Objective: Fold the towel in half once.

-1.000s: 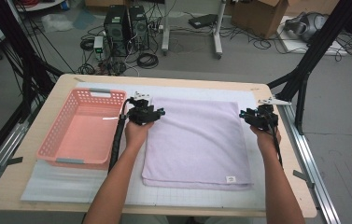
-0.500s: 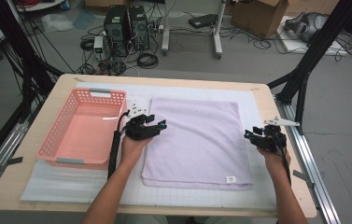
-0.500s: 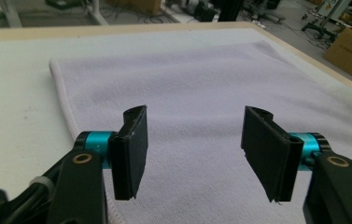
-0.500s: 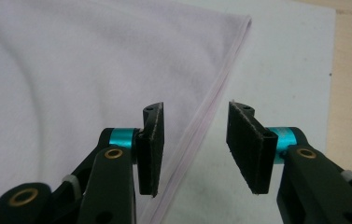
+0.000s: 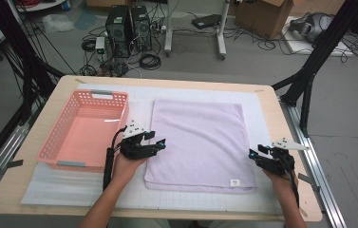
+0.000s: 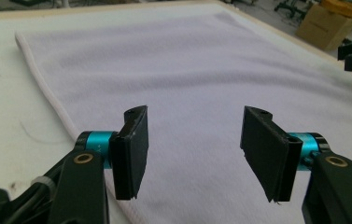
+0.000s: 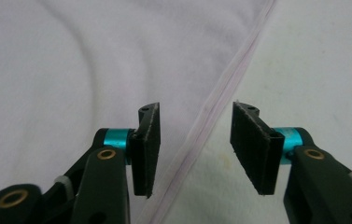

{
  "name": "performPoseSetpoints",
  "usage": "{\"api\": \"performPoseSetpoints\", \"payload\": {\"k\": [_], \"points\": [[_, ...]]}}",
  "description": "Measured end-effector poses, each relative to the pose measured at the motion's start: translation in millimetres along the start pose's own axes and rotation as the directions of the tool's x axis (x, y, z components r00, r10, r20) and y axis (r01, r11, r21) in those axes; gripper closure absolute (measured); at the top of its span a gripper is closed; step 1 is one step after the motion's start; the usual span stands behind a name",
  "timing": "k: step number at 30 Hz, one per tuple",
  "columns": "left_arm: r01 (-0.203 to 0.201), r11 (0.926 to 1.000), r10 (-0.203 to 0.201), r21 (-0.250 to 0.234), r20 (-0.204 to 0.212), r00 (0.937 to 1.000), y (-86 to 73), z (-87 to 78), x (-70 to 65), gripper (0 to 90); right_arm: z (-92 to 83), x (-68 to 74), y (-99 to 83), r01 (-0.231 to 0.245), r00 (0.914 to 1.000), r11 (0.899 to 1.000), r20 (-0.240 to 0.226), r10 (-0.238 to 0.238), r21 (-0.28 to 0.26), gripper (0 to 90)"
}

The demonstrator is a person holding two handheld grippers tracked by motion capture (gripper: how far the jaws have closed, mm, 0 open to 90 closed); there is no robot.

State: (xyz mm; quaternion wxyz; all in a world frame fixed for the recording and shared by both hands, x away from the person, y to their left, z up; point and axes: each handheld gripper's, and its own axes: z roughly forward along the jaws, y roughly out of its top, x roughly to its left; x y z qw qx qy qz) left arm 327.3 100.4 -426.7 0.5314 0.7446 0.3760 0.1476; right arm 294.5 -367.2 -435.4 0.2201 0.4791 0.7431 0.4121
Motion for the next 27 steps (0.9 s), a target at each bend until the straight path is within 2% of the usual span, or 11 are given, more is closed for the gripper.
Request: {"api": "performPoseSetpoints", "payload": {"k": [3, 10, 14, 16, 19, 21, 24, 27], "points": [[0.001, 1.0000, -0.001, -0.005, -0.003, 1.0000, -6.6, -9.9, -2.9, 43.5, -5.3, 2.9, -8.7, 0.013, 0.9999, 1.000, -0.008, -0.012, 0.007, 54.5], [0.009, 0.9987, -0.008, 0.050, -0.008, 0.9999, -31.6, -29.1, -10.1, 49.3, -25.3, 10.3, -22.6, 0.017, 0.9996, 1.000, -0.024, -0.017, 0.002, 60.1], [0.014, 0.9982, -0.013, 0.059, -0.015, 0.9998, -41.0, -39.9, -13.2, 52.1, -35.8, 17.0, -33.6, 0.035, 0.9991, 0.999, -0.027, -0.034, 0.030, 61.5], [0.012, 0.9975, -0.011, 0.069, -0.012, 0.9999, -45.4, -41.3, -13.8, 52.0, -39.5, 19.3, -37.6, 0.034, 0.9991, 0.999, -0.025, -0.033, 0.033, 62.0], [0.028, 0.9981, -0.027, 0.056, -0.021, 0.9994, -48.0, -47.0, -16.3, 51.4, -43.1, 21.3, -42.6, 0.014, 0.9996, 1.000, -0.025, -0.013, 0.028, 62.5], [0.019, 0.9974, -0.018, 0.069, -0.024, 0.9996, -50.3, -50.6, -20.2, 50.8, -47.5, 25.3, -45.6, 0.017, 0.9996, 1.000, -0.025, -0.017, 0.026, 62.4], [0.029, 0.9970, -0.027, 0.072, -0.025, 0.9993, -52.8, -57.2, -24.6, 49.8, -55.8, 31.5, -48.9, 0.019, 0.9996, 1.000, -0.019, -0.018, 0.010, 62.2], [0.029, 0.9962, -0.028, 0.082, -0.018, 0.9994, -58.2, -62.3, -26.2, 50.7, -61.1, 34.6, -52.5, 0.002, 0.9999, 1.000, -0.015, -0.002, -0.002, 61.8]]}}
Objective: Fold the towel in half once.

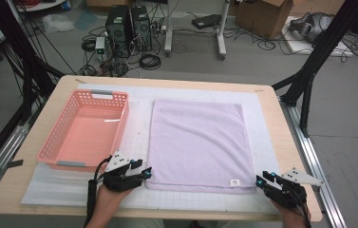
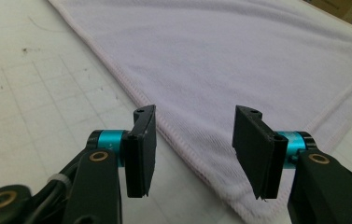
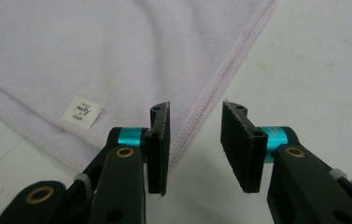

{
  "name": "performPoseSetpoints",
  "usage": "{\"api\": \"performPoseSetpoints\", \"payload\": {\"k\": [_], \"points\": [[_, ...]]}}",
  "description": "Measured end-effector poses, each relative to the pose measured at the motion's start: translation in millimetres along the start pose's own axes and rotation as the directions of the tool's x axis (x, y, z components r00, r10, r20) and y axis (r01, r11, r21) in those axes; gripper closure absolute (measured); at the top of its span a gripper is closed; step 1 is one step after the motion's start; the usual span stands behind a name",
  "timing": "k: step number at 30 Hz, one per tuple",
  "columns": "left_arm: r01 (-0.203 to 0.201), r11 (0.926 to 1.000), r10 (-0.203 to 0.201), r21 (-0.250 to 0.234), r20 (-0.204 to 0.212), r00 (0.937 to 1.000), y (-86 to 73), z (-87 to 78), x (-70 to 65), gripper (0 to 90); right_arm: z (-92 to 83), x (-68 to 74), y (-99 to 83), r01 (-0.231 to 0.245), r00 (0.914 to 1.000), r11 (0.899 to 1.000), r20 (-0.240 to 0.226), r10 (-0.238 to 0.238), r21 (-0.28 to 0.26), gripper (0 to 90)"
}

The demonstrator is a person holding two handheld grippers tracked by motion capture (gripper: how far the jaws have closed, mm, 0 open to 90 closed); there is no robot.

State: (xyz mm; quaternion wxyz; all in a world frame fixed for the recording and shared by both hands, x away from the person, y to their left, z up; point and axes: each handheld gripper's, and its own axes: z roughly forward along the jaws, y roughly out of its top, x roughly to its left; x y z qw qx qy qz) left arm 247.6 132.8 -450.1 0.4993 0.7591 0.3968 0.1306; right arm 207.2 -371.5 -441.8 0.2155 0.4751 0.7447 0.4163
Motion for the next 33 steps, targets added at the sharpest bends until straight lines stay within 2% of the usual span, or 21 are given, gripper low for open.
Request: {"api": "performPoseSetpoints", "payload": {"k": [1, 7, 11, 19, 22, 27, 30, 33], "points": [[0.001, 1.0000, -0.001, -0.004, 0.012, 0.9999, -0.5, -1.4, -0.1, 52.5, -1.3, 0.5, -1.6, -0.002, 1.0000, 1.000, 0.001, 0.002, 0.005, 61.7], [-0.002, 1.0000, 0.002, 0.004, 0.006, 1.0000, -2.9, -5.5, -0.7, 54.9, -7.3, 4.1, -7.0, -0.014, 0.9998, 1.000, 0.010, 0.014, 0.001, 61.7], [0.018, 0.9998, -0.018, 0.006, -0.007, 0.9998, -4.7, -7.7, -2.4, 55.0, -11.0, 4.6, -6.3, -0.023, 0.9997, 1.000, 0.009, 0.023, -0.016, 61.6], [0.021, 0.9989, -0.022, 0.042, 0.021, 0.9995, -5.5, -2.7, -6.7, 61.1, -8.2, 3.8, -5.5, -0.016, 0.9999, 1.000, -0.005, 0.016, -0.002, 61.7], [0.040, 0.9976, -0.040, 0.057, -0.004, 0.9992, -4.3, -0.7, -7.0, 61.5, -5.1, 5.3, -4.4, -0.004, 1.0000, 1.000, -0.009, 0.004, 0.007, 61.8], [0.014, 0.9965, -0.012, 0.082, -0.013, 0.9998, -4.6, 2.6, -10.2, 67.6, 0.5, 8.2, -4.6, 0.004, 0.9995, 0.999, -0.032, -0.002, 0.052, 65.9], [-0.029, 0.9938, 0.032, 0.108, -0.027, 0.9991, -4.6, 6.3, -14.4, 74.7, 4.6, 9.6, -5.6, 0.004, 0.9989, 0.997, -0.047, 0.000, 0.079, 69.7], [-0.051, 0.9926, 0.056, 0.110, -0.036, 0.9978, -4.7, 6.9, -16.9, 83.6, 7.0, 10.8, -5.9, -0.003, 0.9983, 0.995, -0.057, 0.009, 0.097, 76.5]]}}
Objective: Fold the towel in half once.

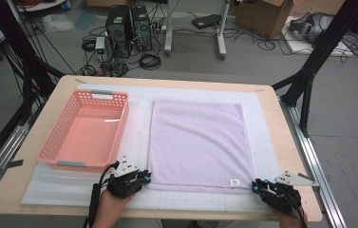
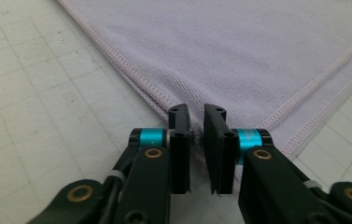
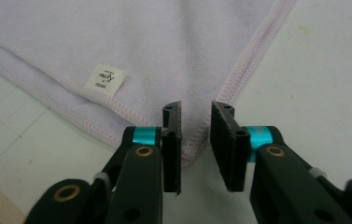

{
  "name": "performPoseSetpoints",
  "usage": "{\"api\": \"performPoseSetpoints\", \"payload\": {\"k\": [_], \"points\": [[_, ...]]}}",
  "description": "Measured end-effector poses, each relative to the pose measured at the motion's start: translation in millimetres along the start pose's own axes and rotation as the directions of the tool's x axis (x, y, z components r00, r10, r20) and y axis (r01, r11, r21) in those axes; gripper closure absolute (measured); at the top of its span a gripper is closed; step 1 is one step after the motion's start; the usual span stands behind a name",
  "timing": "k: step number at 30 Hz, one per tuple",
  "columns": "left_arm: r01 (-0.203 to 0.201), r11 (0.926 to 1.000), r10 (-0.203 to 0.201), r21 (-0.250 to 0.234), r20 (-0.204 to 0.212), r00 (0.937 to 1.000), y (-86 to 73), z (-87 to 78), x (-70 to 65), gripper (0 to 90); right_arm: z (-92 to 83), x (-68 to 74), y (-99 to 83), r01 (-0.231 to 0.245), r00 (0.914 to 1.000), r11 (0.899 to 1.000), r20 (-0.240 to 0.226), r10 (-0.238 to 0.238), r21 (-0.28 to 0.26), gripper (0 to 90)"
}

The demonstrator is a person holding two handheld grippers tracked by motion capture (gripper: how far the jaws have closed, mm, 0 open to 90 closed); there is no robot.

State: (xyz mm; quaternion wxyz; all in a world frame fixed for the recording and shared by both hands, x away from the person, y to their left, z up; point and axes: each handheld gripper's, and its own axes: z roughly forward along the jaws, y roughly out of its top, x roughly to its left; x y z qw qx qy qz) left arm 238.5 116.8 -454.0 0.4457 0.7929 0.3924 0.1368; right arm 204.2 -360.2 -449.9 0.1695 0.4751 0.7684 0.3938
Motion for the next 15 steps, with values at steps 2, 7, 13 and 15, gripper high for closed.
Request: {"api": "performPoseSetpoints", "payload": {"k": [2, 7, 13, 15], "points": [[-0.006, 0.9999, 0.006, -0.008, -0.015, 0.9999, 0.0, 0.4, -2.2, 85.9, 0.0, 0.6, 1.1, 0.010, 0.9999, 1.000, 0.002, -0.010, 0.007, 82.0], [0.026, 0.9978, -0.026, -0.061, 0.007, 0.9996, 2.7, -4.9, -0.3, 87.0, -3.4, 3.1, 3.1, 0.044, 0.9989, 0.999, 0.018, -0.044, 0.003, 84.8], [0.031, 0.9956, -0.030, -0.089, 0.011, 0.9995, 2.7, -8.9, -0.1, 86.9, -7.8, 0.0, 2.7, 0.043, 0.9990, 0.999, 0.014, -0.043, -0.008, 85.0], [0.026, 0.9948, -0.025, -0.099, 0.009, 0.9996, 2.8, -11.9, -0.7, 86.9, -10.1, 2.0, 4.0, 0.052, 0.9985, 0.998, 0.018, -0.052, -0.019, 85.1]]}}
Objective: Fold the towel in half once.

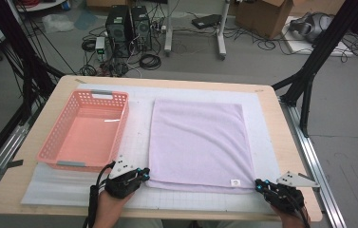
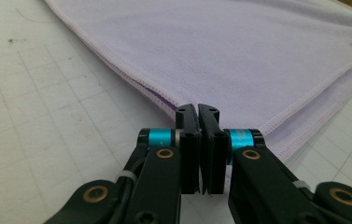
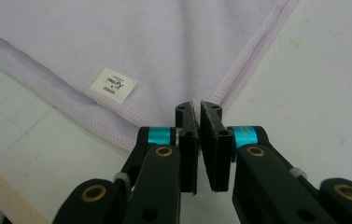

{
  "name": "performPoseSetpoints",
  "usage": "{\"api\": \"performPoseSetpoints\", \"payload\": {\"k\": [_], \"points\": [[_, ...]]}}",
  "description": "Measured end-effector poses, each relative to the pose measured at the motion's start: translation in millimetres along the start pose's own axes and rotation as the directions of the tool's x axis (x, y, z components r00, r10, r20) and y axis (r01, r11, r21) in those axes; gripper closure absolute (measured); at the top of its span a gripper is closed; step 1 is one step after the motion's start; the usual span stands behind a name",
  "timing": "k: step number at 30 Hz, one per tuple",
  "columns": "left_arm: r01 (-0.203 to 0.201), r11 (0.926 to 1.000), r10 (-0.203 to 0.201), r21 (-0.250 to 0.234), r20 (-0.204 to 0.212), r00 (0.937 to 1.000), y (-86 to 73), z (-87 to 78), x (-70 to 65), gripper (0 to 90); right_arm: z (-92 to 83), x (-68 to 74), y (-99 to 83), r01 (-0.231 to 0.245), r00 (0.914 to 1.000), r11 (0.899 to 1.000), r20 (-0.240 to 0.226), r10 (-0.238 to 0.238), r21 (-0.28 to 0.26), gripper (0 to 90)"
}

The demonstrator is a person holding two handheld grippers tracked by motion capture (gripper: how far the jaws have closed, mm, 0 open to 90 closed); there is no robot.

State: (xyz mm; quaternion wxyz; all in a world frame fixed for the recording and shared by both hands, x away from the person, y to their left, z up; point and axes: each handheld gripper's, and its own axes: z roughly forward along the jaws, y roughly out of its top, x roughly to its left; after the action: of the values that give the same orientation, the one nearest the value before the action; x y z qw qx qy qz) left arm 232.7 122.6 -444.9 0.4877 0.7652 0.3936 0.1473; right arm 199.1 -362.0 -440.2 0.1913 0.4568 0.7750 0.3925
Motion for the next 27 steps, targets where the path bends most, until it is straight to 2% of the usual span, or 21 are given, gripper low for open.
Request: {"api": "performPoseSetpoints", "payload": {"k": [3, 5, 10, 15, 18, 19, 20, 21, 23, 27], "points": [[0.019, 0.9997, -0.019, -0.016, 0.010, 0.9998, 0.4, -4.8, -0.9, 87.1, -3.5, 0.1, 0.1, -0.026, 0.9992, 0.999, -0.033, 0.025, -0.022, 86.0], [0.017, 0.9994, -0.016, -0.029, 0.014, 0.9998, 0.7, -9.3, -2.8, 87.2, -7.5, -0.6, -0.3, -0.032, 0.9985, 0.999, -0.044, 0.031, -0.032, 86.3], [0.025, 0.9984, -0.024, -0.052, 0.022, 0.9995, 0.1, -20.4, -7.3, 87.3, -16.6, 0.6, -1.3, -0.033, 0.9974, 0.998, -0.066, 0.030, -0.049, 86.5], [0.009, 0.9995, -0.008, -0.029, 0.030, 0.9995, -5.9, -26.7, -14.6, 87.3, -23.5, 3.0, -5.6, -0.039, 0.9959, 0.998, -0.083, 0.035, -0.043, 86.6], [0.030, 0.9995, -0.030, 0.006, 0.029, 0.9991, -13.1, -25.1, -15.7, 86.9, -22.0, 4.0, -8.6, -0.026, 0.9969, 1.000, -0.074, 0.027, 0.004, 86.4], [0.045, 0.9988, -0.045, 0.018, 0.018, 0.9988, -15.5, -23.5, -14.9, 85.1, -19.4, 4.1, -9.6, -0.025, 0.9969, 0.999, -0.074, 0.028, 0.033, 85.9], [0.068, 0.9975, -0.068, 0.020, 0.011, 0.9976, -16.4, -21.8, -13.6, 76.2, -16.9, 4.5, -10.1, -0.017, 0.9974, 0.999, -0.070, 0.021, 0.051, 83.6], [0.077, 0.9968, -0.077, 0.019, 0.004, 0.9970, -15.9, -21.0, -11.9, 67.7, -16.1, 4.5, -10.4, -0.009, 0.9988, 0.999, -0.048, 0.011, 0.038, 78.7], [0.079, 0.9969, -0.079, -0.004, -0.023, 0.9966, -13.1, -20.6, -9.1, 59.1, -17.0, 1.7, -9.0, -0.046, 0.9978, 0.999, -0.048, 0.046, 0.002, 72.6], [0.091, 0.9953, -0.092, -0.034, -0.024, 0.9955, -5.3, -14.6, -1.8, 53.3, -16.0, -3.0, -6.7, -0.083, 0.9965, 0.995, -0.014, 0.083, -0.047, 67.3]]}}
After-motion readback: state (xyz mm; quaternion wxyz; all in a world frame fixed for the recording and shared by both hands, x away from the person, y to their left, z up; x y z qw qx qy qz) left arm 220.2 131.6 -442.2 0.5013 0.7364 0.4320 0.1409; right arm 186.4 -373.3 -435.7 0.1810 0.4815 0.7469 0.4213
